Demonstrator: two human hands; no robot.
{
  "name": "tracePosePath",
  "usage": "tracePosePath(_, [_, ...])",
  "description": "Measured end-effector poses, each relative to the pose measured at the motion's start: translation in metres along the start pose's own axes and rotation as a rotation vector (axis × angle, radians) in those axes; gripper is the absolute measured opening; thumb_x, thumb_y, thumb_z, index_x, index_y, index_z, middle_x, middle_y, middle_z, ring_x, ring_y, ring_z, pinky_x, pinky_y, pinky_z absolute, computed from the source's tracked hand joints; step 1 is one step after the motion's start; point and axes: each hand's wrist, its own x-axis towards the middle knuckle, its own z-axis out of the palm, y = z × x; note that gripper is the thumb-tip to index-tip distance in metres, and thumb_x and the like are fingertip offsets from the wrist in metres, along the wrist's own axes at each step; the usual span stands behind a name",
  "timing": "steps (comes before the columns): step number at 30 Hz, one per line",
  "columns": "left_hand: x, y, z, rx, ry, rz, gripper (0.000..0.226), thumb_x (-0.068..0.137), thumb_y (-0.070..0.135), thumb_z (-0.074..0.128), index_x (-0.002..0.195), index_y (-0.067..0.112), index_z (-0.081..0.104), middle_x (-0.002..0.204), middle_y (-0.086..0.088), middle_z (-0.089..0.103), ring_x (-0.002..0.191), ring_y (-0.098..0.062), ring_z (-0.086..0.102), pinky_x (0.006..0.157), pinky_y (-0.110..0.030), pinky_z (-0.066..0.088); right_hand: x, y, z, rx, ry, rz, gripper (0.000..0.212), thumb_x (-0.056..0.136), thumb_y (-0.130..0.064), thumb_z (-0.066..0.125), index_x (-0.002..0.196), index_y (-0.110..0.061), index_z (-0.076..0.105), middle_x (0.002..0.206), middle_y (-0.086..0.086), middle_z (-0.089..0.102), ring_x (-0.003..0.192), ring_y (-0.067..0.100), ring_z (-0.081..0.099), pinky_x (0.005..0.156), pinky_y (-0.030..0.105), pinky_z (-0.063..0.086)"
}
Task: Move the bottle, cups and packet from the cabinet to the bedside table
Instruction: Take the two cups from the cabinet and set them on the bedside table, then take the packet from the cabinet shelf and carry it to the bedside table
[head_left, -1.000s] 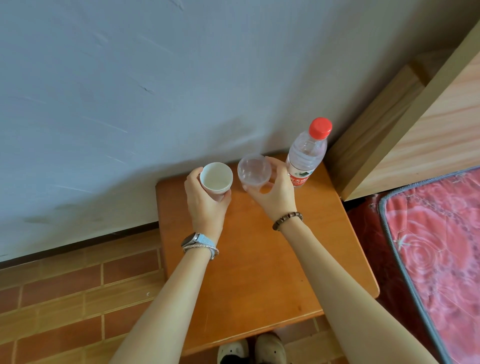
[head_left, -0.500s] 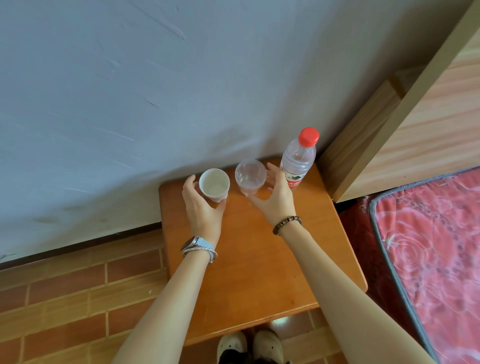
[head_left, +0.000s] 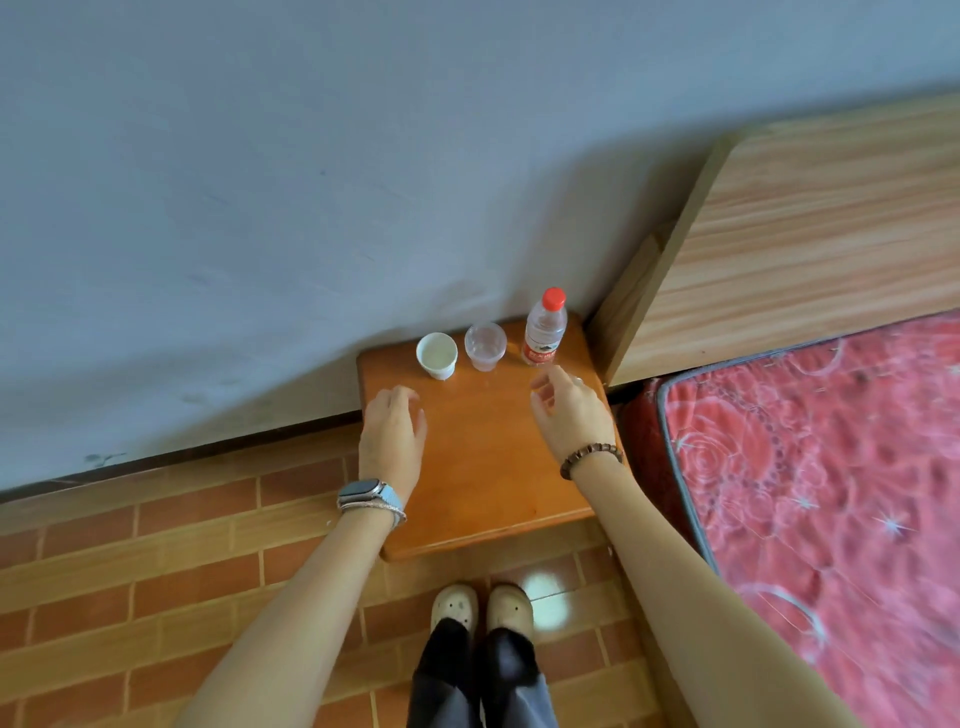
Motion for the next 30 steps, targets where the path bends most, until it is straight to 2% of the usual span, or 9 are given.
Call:
tracePosePath(2, [-0.016, 0.013, -0.025, 0.065, -0.032, 0.053, 0.015, 0.091, 0.015, 0.058, 0.105, 0.010, 0.059, 0.102, -0.007, 0.061, 0.095, -0.021, 0.057, 0.070, -0.026, 0.050, -0.021, -0.007, -0.023, -0.071, 0.009, -0.024, 0.013, 0.094, -0.024, 0.053, 0.104, -0.018, 0.060, 0.093, -0.003, 0.064, 0.082, 0.017, 0.061, 0.053, 0.022, 0.035])
tracePosePath(6, [-0.042, 0.039, -0.065, 0.184, -0.076, 0.181, 0.012, 0.091, 0.017, 0.058, 0.100, 0.010, 0.061, 0.093, -0.007, 0.063, 0.085, -0.021, 0.058, 0.065, -0.029, 0.051, -0.060, -0.014, -0.060, -0.121, 0.024, -0.033, 0.015, 0.095, -0.029, 0.053, 0.103, -0.017, 0.059, 0.095, -0.001, 0.063, 0.082, 0.018, 0.061, 0.053, 0.022, 0.033])
tracePosePath(11, [-0.066, 0.055, -0.095, 0.226, -0.062, 0.229, 0.008, 0.091, 0.016, 0.058, 0.091, 0.009, 0.061, 0.086, -0.007, 0.062, 0.077, -0.021, 0.057, 0.061, -0.029, 0.050, -0.099, -0.017, -0.088, -0.142, 0.003, -0.010, 0.017, 0.096, -0.032, 0.052, 0.101, -0.017, 0.058, 0.100, 0.002, 0.062, 0.082, 0.020, 0.060, 0.059, 0.026, 0.039])
tracePosePath(15, [-0.077, 0.061, -0.105, 0.267, -0.102, 0.276, 0.007, 0.091, 0.017, 0.058, 0.090, 0.011, 0.060, 0.086, -0.006, 0.062, 0.076, -0.020, 0.056, 0.064, -0.033, 0.054, -0.118, -0.021, -0.102, -0.176, -0.025, -0.018, 0.018, 0.097, -0.033, 0.050, 0.103, -0.018, 0.058, 0.098, 0.000, 0.064, 0.082, 0.021, 0.062, 0.060, 0.027, 0.042])
tracePosePath(18, [-0.079, 0.065, -0.111, 0.242, -0.132, 0.346, 0.008, 0.091, 0.017, 0.057, 0.089, 0.010, 0.061, 0.085, -0.006, 0.060, 0.076, -0.020, 0.055, 0.063, -0.031, 0.050, -0.127, -0.030, -0.108, -0.202, -0.026, -0.002, 0.017, 0.097, -0.033, 0.050, 0.105, -0.020, 0.058, 0.097, -0.002, 0.064, 0.081, 0.018, 0.063, 0.059, 0.027, 0.045])
tracePosePath(25, [-0.065, 0.052, -0.127, 0.216, -0.206, 0.482, 0.013, 0.093, 0.022, 0.054, 0.096, 0.012, 0.062, 0.091, -0.005, 0.061, 0.083, -0.018, 0.057, 0.066, -0.023, 0.044, -0.142, -0.060, -0.100, -0.207, 0.011, 0.103, 0.013, 0.095, -0.030, 0.051, 0.105, -0.023, 0.058, 0.096, -0.005, 0.062, 0.079, 0.016, 0.062, 0.062, 0.029, 0.051])
tracePosePath(30, [-0.047, 0.041, -0.144, 0.218, -0.287, 0.645, 0.013, 0.094, 0.023, 0.054, 0.100, 0.015, 0.061, 0.094, -0.002, 0.062, 0.083, -0.015, 0.059, 0.068, -0.020, 0.048, -0.161, -0.085, -0.088, -0.151, 0.108, 0.255, 0.015, 0.094, -0.028, 0.050, 0.106, -0.024, 0.058, 0.099, -0.005, 0.061, 0.081, 0.016, 0.061, 0.067, 0.035, 0.055])
